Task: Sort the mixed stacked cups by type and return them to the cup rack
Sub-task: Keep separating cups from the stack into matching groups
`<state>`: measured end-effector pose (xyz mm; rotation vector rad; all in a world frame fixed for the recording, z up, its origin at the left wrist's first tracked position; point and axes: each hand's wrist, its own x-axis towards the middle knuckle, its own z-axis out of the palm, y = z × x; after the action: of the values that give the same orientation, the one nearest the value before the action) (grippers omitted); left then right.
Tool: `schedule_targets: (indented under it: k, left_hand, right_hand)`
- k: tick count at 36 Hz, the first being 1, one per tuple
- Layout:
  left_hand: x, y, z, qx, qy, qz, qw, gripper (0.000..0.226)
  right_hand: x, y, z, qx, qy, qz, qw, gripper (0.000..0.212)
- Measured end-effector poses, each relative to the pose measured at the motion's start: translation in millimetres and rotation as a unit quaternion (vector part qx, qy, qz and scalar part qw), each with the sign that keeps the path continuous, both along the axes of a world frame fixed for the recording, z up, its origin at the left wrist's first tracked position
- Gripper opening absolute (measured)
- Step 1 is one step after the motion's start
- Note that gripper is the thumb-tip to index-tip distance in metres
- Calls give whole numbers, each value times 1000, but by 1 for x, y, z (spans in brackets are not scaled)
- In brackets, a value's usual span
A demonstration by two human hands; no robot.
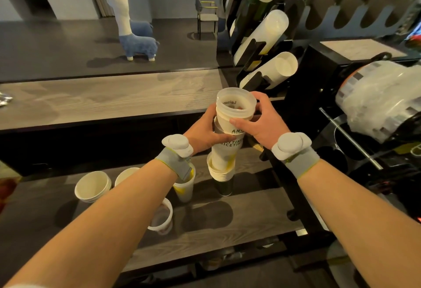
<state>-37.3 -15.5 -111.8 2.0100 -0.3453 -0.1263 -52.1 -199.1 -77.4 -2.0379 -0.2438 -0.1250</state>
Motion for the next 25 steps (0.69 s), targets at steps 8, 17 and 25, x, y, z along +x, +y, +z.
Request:
schedule_targets:
  k: [8,17,25]
  left_hand:
    - [7,-2,15,-15,-8,-5,1000,89]
    - [12,9,52,-59,-38,4,998,89]
    - [7,36,86,-58,-49,6,997,78]
  right_hand:
    - [6,-3,16,0,-7,1,1000,73]
    - [11,2,60,-18,-42,23,999,69]
    - [14,22,89,3,-38,62,997,68]
